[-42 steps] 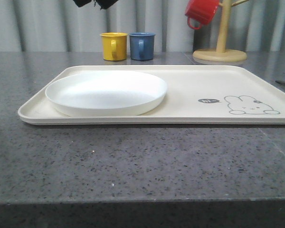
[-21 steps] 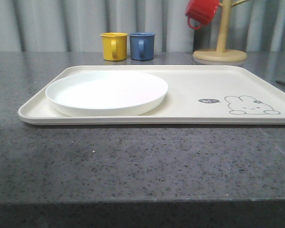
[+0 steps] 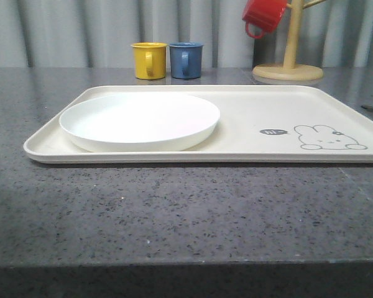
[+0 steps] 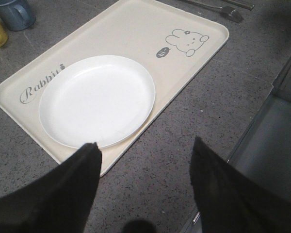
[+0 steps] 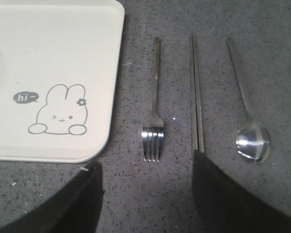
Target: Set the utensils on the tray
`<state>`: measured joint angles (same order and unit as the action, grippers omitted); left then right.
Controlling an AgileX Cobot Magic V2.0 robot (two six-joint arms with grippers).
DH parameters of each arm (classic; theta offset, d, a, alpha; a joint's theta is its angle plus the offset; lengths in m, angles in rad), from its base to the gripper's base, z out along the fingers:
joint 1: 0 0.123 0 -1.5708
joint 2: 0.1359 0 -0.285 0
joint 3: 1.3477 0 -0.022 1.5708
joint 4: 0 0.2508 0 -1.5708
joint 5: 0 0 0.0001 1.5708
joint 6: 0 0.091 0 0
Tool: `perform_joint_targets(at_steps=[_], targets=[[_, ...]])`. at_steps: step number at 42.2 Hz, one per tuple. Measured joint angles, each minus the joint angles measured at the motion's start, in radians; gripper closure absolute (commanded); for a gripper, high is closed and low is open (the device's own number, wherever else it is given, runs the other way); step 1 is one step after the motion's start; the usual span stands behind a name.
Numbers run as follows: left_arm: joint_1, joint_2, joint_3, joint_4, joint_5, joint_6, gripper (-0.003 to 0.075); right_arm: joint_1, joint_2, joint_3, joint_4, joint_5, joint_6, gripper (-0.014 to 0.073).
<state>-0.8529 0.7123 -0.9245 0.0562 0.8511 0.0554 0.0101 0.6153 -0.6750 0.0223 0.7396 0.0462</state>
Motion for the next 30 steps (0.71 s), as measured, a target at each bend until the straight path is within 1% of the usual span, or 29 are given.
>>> perform_joint_targets(at_steps=[4, 10, 23, 30], targets=[[0.0, 0.0, 0.0, 0.0, 0.0, 0.001, 0.0312, 0.0, 0.011, -0.01, 0.002, 0.001, -0.011, 0.0151], [0.0, 0.0, 0.0, 0.0, 0.0, 0.0, 0.0312, 0.0, 0.1, -0.081, 0.002, 0.063, -0.019, 0.0151], [0.0, 0.0, 0.0, 0.0, 0.0, 0.0, 0.0312, 0.0, 0.475, -0.31, 0.012, 0.257, -0.021, 0.0151], [0.0, 0.0, 0.0, 0.0, 0.0, 0.0, 0.0312, 0.0, 0.669, -0.417, 0.012, 0.285, -0.024, 0.0151]])
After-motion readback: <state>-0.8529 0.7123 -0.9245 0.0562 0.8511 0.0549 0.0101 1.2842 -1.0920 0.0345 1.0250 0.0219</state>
